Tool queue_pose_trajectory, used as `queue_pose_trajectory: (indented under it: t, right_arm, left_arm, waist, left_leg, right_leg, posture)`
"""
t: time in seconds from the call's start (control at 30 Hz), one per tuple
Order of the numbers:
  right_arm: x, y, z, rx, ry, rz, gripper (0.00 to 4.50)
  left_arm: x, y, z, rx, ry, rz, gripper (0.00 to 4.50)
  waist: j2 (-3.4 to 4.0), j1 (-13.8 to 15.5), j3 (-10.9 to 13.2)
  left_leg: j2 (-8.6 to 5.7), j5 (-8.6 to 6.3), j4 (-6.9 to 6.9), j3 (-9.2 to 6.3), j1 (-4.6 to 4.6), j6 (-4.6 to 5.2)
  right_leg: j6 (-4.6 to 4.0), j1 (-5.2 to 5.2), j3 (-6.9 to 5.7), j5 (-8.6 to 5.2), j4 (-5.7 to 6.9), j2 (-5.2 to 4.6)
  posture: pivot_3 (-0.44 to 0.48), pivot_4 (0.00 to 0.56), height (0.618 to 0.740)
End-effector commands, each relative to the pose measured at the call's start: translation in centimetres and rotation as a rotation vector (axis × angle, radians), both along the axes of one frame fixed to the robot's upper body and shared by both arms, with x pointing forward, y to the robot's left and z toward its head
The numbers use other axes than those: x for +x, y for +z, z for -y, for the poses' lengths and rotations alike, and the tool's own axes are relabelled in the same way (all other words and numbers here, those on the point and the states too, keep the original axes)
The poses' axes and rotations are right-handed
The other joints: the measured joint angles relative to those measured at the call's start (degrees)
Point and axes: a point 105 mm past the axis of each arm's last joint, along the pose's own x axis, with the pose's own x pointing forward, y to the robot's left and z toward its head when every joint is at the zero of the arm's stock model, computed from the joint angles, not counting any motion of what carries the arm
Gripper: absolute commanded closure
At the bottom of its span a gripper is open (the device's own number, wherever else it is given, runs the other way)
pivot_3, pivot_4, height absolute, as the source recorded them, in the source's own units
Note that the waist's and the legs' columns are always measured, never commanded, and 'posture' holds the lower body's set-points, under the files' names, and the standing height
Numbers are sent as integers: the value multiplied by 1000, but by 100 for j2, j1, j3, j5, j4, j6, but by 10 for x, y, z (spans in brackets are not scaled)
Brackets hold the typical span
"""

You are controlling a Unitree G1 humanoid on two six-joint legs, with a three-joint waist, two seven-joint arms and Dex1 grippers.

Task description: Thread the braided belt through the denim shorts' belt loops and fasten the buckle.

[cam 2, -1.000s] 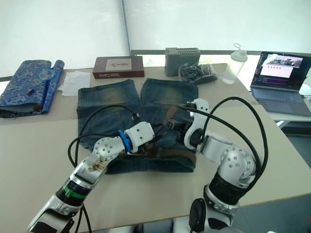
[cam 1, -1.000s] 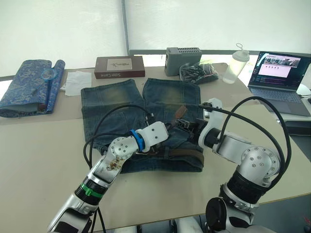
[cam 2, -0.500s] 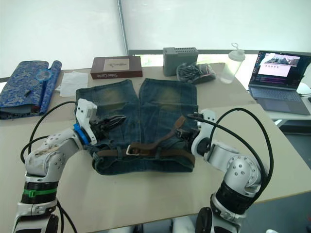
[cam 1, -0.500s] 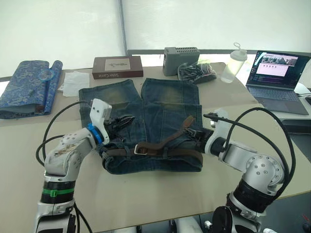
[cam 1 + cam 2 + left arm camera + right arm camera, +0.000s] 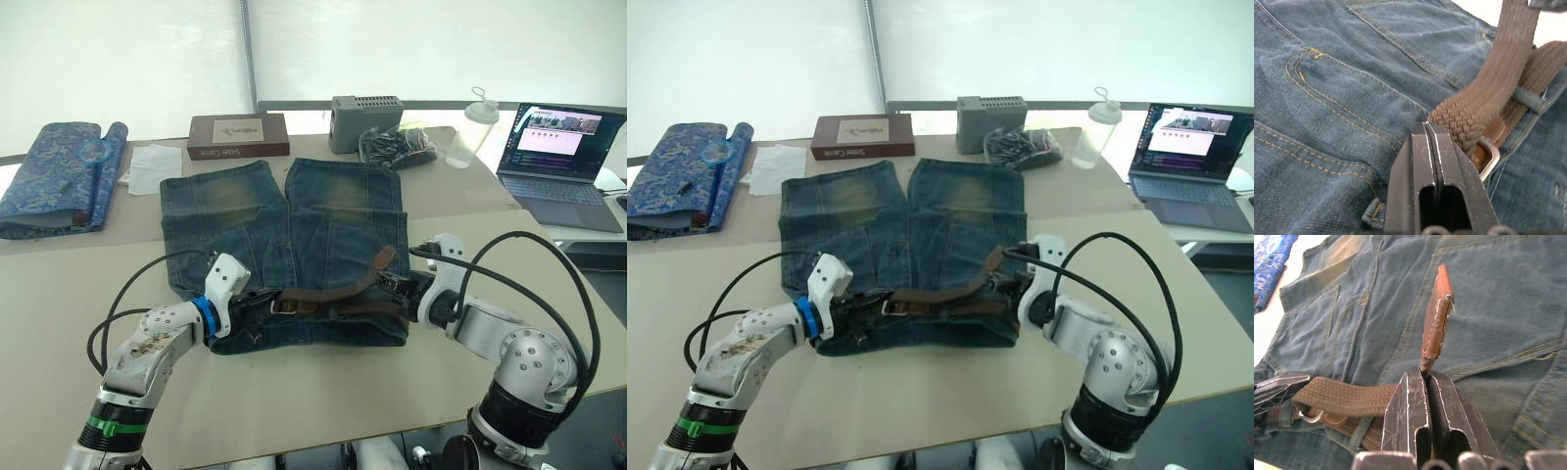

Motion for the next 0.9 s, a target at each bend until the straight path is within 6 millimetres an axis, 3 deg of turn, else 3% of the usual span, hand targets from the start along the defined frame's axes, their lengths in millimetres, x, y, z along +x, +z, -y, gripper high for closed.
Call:
queue_pose_trajectory:
  t: [0.03, 0.17, 0.4, 0.47, 0.6, 0.7, 0.77, 0.9]
  right_arm:
    - [-3, 17, 10, -79, -25, 109, 4500]
    - [-13, 8, 21, -296, 0, 134, 4500]
    - [-28, -18, 27, -493, 73, 128, 4500]
    - [-30, -24, 22, -510, 103, 139, 4500]
    - [-30, -33, 15, -501, 124, 154, 4500]
    - [-28, -34, 12, -486, 124, 168, 4500]
    - [-26, -34, 12, -476, 121, 174, 4500]
    - [-24, -34, 11, -475, 127, 181, 4500]
  left_arm:
    - [-7, -40, -5, 90, 6, -89, 4470]
    - [-6, -64, -10, 151, 24, -108, 4470]
    - [-4, -70, -13, 155, 29, -88, 4470]
    - [-1, -57, -12, 75, 42, -67, 4470]
    - [5, 3, -8, -318, 54, -105, 4470]
    - [0, 23, -3, -419, -8, -160, 4470]
    - [-5, 31, 4, -434, -63, -190, 4470]
    - [-7, 28, 26, -383, -115, -202, 4470]
  waist:
    - [5, 18, -3]
    - [50, 90, -29]
    - [115, 119, -68]
    - [115, 126, -68]
    - [97, 111, -57]
    - [66, 91, -39]
    - [46, 98, -27]
    - [41, 107, -24]
  left_leg:
    - [-1, 0, 0, 1, 1, 0]
    - [-2, 0, 1, 2, 29, 1]
    - [-1, -12, -7, 1, 89, 15]
    - [-2, -13, -8, 1, 92, 15]
    - [2, -13, -6, 0, 80, 16]
    - [4, -13, -4, -3, 65, 16]
    - [3, -13, -3, -4, 60, 16]
    - [-6, -16, -1, -4, 55, 21]
  right_leg:
    - [1, 1, 1, -1, 0, -2]
    - [8, 31, 0, -9, -5, -5]
    - [33, 100, 0, -71, -19, -11]
    - [36, 101, 0, -73, -19, -12]
    - [48, 91, -2, -67, -17, -8]
    - [67, 79, -5, -55, -17, -4]
    - [68, 78, -6, -55, -18, -4]
    - [67, 81, 1, -55, -31, -7]
  posture:
    - [0, 150, 740]
    - [0, 150, 740]
    - [0, 150, 740]
    - [0, 150, 740]
    - [0, 150, 740]
    - [0, 150, 740]
    - [0, 150, 740]
    - [0, 150, 740]
